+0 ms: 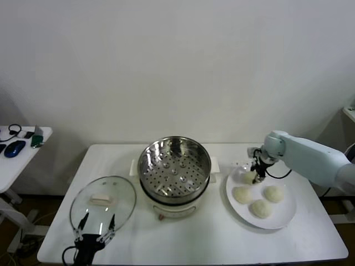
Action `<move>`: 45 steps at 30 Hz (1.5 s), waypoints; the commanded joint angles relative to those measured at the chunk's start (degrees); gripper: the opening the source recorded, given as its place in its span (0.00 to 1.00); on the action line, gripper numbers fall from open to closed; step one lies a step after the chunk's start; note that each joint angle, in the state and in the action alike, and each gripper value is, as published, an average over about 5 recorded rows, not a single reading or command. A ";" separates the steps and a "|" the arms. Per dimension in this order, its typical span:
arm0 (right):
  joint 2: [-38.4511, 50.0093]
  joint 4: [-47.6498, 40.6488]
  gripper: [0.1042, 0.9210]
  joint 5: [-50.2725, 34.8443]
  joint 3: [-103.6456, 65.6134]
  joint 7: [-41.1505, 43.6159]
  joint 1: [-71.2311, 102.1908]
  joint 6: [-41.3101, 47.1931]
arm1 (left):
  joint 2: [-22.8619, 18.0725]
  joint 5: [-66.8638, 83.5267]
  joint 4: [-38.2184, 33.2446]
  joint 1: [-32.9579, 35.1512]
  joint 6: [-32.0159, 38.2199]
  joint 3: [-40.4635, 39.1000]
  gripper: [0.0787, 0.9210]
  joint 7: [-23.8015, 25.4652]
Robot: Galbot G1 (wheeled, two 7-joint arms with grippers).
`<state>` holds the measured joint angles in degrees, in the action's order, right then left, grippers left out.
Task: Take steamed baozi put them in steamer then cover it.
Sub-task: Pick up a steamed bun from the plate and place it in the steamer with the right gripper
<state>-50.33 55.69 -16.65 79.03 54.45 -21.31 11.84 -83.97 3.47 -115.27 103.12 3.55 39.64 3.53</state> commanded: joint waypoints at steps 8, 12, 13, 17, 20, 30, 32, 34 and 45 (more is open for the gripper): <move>-7.12 11.54 0.57 -6.46 14.64 5.30 -34.17 -19.93 | 0.32 -0.71 -0.10 0.04 0.30 -0.02 0.88 -0.06; -12.55 15.44 0.57 -5.00 13.88 5.61 -39.01 -26.79 | 0.42 -0.82 -0.01 -0.21 0.30 -0.08 0.88 -0.07; -13.76 16.87 0.57 -3.63 13.51 5.39 -39.45 -28.38 | 0.41 -0.83 -0.02 -0.29 0.29 -0.08 0.88 -0.07; -18.03 22.05 0.57 2.61 12.82 3.57 -38.91 -33.71 | 0.30 -0.82 -0.25 -0.51 0.23 0.05 0.88 -0.07; -20.89 23.33 0.57 6.55 12.84 1.27 -35.91 -36.04 | 0.32 -0.82 -0.44 -0.48 0.27 0.19 0.88 -0.07; -26.83 15.89 0.59 15.80 11.77 -3.31 -23.46 -37.91 | 0.46 -0.90 -1.27 -0.11 0.48 0.24 0.88 -0.06; -27.23 14.63 0.60 17.53 11.78 -3.76 -21.34 -37.68 | 0.51 -0.95 -1.36 -0.05 0.53 0.24 0.88 -0.07; -27.48 12.90 0.63 19.66 11.46 -4.52 -18.93 -37.48 | 0.56 -1.04 -1.39 -0.01 0.65 0.26 0.88 -0.10; -29.90 1.36 0.65 26.15 8.09 -7.66 -8.90 -38.05 | 0.57 -1.28 -1.06 0.25 1.14 0.11 0.88 -0.23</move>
<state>-78.39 62.32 4.80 87.88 48.36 -35.80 -25.20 -83.40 2.23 -116.34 103.35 4.67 39.80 3.31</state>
